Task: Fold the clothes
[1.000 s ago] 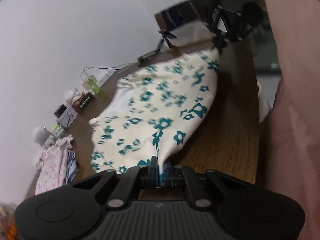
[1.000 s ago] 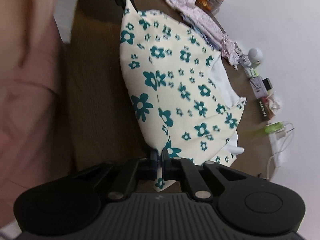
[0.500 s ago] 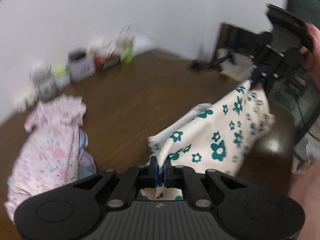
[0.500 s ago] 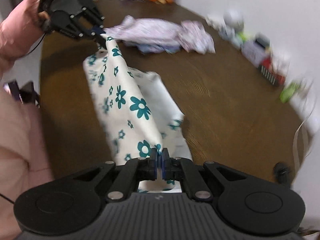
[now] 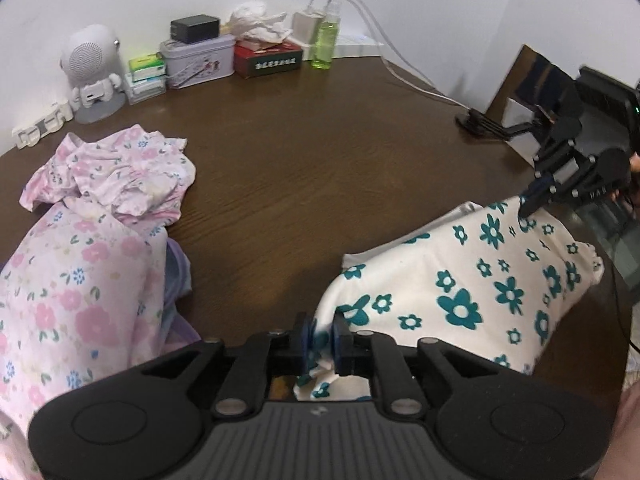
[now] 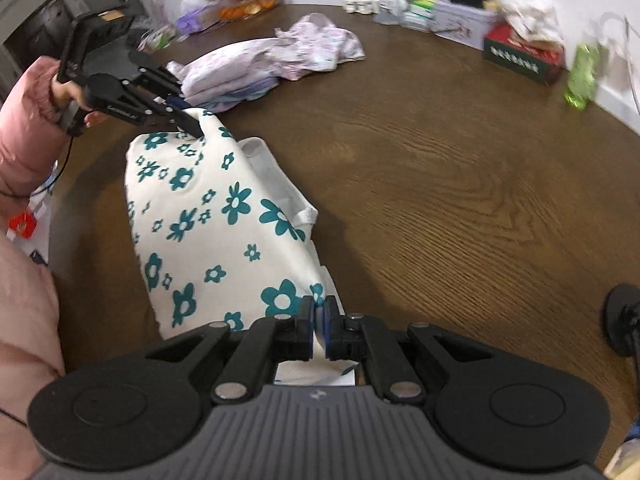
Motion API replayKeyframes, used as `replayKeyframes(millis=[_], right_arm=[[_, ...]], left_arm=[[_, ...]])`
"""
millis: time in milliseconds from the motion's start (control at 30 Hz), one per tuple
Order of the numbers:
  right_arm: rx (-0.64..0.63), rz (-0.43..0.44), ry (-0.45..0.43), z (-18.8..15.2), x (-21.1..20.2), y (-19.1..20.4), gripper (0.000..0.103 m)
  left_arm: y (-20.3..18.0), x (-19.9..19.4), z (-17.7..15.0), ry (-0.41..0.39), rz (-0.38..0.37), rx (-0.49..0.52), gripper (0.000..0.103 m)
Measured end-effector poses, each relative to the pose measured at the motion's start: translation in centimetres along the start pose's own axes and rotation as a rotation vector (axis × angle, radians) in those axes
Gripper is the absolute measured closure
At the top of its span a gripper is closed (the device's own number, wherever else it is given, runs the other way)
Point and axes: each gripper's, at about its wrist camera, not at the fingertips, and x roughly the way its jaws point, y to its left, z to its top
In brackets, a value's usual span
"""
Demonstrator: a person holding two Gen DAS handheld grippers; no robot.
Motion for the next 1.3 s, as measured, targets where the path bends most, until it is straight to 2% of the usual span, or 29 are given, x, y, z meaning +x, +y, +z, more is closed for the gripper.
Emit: replayKeyframes(millis=[200, 267, 300, 333, 400, 433, 467, 500, 533, 600, 633, 667, 733, 767, 833, 933, 1000, 1067, 1167, 1300], right_arm=[[0.057, -0.003, -0.044, -1.2, 1.6, -1.4, 0.096], [0.071, -0.03, -0.079, -1.9, 1.1, -1.2, 0.089], [0.078, -0.057, -0.099, -2.2, 0.7, -1.1, 0.073], [0.085, -0.083, -0.119, -2.6, 0.3, -1.0, 0.052], [0.116, -0.128, -0.222, -3.7, -1.7, -0.4, 0.044], [0.15, -0.147, -0.293, -4.4, -2.8, 0.1, 0.04], [0.19, -0.163, -0.373, -5.1, -4.0, 0.9, 0.036], [0.231, -0.178, -0.455, -5.8, -5.1, 1.7, 0.029], [0.263, -0.193, -0.512, -6.3, -5.8, 3.0, 0.027], [0.238, -0.221, -0.559, -6.5, -5.7, 6.2, 0.028], [0.207, -0.243, -0.558, -6.4, -5.0, 8.2, 0.028], [0.182, -0.267, -0.545, -6.2, -3.9, 10.0, 0.03], [0.169, -0.304, -0.505, -5.9, -1.3, 12.8, 0.043], [0.168, -0.312, -0.486, -5.8, -0.1, 13.8, 0.047], [0.173, -0.366, -0.47, -6.0, 1.9, 14.7, 0.058], [0.201, -0.422, -0.463, -7.0, 3.8, 15.0, 0.062], [0.232, -0.423, -0.469, -8.1, 4.5, 14.7, 0.063], [0.211, -0.447, -0.478, -8.8, 5.1, 14.9, 0.063], [0.192, -0.491, -0.478, -8.9, 5.7, 15.6, 0.061], [0.205, -0.502, -0.478, -8.7, 5.9, 15.7, 0.06]], left_arm=[[0.5, 1.5, -0.2, -0.012, 0.019, -0.04, 0.08], [0.3, 0.8, -0.5, -0.033, 0.051, -0.041, 0.058], [0.3, 0.4, -0.7, -0.046, 0.071, -0.042, 0.053], [0.1, -0.5, -0.9, -0.081, 0.101, -0.043, 0.049], [-0.5, -3.0, -1.6, -0.182, 0.16, -0.043, 0.041], [-1.0, -4.3, -2.0, -0.236, 0.193, -0.039, 0.032], [-1.8, -5.5, -2.4, -0.292, 0.218, -0.023, 0.027], [-2.9, -6.4, -2.7, -0.343, 0.218, 0.01, 0.026], [-4.0, -7.2, -3.0, -0.394, 0.215, 0.044, 0.026], [-6.4, -7.0, -3.3, -0.419, 0.189, 0.097, 0.027], [-7.6, -6.9, -3.4, -0.429, 0.176, 0.123, 0.035], [-8.6, -6.0, -3.5, -0.407, 0.169, 0.145, 0.05], [-10.6, -4.0, -3.8, -0.354, 0.158, 0.186, 0.072], [-10.7, -3.3, -4.1, -0.347, 0.161, 0.183, 0.077], [-10.8, -2.2, -4.7, -0.34, 0.171, 0.171, 0.08], [-10.8, -0.5, -5.8, -0.328, 0.186, 0.153, 0.081], [-10.9, 0.7, -6.4, -0.321, 0.196, 0.14, 0.081], [-10.9, 1.8, -7.1, -0.313, 0.206, 0.128, 0.08], [-11.3, 1.8, -7.2, -0.317, 0.214, 0.134, 0.08], [-11.3, 1.4, -7.3, -0.318, 0.201, 0.126, 0.08]])
